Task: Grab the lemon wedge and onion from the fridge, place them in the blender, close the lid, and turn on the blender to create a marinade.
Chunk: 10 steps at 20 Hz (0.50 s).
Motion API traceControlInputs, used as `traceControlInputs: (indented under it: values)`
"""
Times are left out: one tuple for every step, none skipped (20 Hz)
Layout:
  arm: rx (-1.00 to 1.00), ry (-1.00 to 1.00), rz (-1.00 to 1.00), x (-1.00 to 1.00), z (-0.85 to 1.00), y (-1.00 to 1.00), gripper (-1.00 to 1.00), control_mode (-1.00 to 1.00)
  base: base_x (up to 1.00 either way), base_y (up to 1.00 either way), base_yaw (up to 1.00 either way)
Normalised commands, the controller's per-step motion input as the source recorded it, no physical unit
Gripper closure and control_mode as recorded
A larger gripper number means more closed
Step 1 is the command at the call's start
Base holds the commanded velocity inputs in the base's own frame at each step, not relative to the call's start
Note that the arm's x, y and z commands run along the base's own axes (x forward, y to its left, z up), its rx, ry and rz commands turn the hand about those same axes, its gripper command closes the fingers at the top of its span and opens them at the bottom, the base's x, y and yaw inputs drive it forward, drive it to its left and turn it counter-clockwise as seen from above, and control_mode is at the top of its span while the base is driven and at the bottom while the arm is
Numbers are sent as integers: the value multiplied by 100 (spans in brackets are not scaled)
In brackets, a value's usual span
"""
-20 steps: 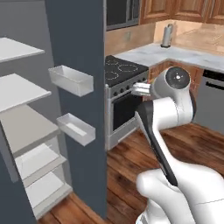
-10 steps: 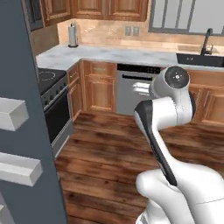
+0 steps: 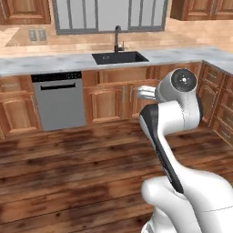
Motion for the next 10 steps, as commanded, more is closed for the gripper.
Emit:
traceControlInputs:
  values:
    - [0, 0, 0, 0, 0, 0, 100, 100, 11, -41, -75]
    - [0, 0, 0, 0, 0, 0, 100, 100, 11, -42, -75]
    - [0, 0, 0, 0, 0, 0, 100, 100, 12, -42, -74]
    - [0, 0, 0, 0, 0, 0, 100, 100, 19, -42, -72]
    - [0, 0, 0, 0, 0, 0, 100, 100, 25, -40, -70]
    - [0, 0, 0, 0, 0, 0, 100, 100, 43, -36, -65]
    - [0, 0, 0, 0, 0, 0, 100, 100, 56, -33, -61]
    - [0, 0, 0, 0, 0, 0, 100, 100, 73, -34, -55]
    - [0, 0, 0, 0, 0, 0, 100, 100, 82, -36, -51]
    - [0, 0, 0, 0, 0, 0, 100, 100, 91, -37, -48]
